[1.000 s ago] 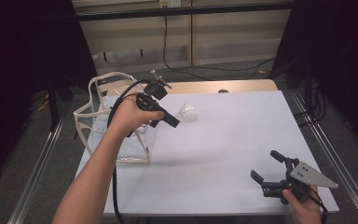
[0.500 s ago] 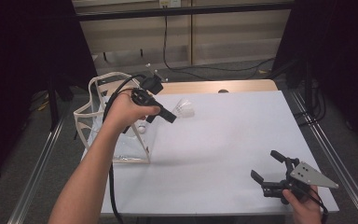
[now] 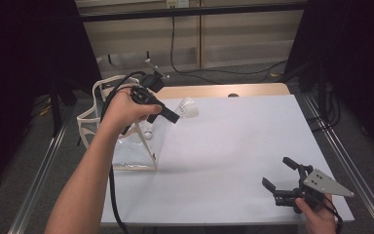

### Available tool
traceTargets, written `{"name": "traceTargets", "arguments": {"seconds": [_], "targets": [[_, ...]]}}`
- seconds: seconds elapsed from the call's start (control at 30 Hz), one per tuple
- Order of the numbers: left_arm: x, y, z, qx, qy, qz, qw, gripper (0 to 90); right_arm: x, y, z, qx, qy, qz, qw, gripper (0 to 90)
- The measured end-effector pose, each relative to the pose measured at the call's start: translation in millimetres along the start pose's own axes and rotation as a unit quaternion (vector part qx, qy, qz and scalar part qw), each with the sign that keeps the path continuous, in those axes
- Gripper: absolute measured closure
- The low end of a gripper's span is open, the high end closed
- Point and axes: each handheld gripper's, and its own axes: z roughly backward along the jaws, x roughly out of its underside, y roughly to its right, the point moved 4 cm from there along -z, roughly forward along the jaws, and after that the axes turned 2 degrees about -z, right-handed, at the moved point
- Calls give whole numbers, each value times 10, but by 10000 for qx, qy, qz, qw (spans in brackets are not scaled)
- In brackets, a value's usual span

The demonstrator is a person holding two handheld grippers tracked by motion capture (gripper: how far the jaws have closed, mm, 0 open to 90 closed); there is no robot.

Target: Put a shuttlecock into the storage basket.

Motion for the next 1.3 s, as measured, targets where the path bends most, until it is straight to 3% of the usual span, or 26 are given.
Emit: {"name": "traceTargets", "arguments": {"seconds": [1.3], "targets": [[-16, -142, 389, -259, 186, 198, 9993, 658, -1, -6, -6, -3, 26, -7, 10000, 14]]}}
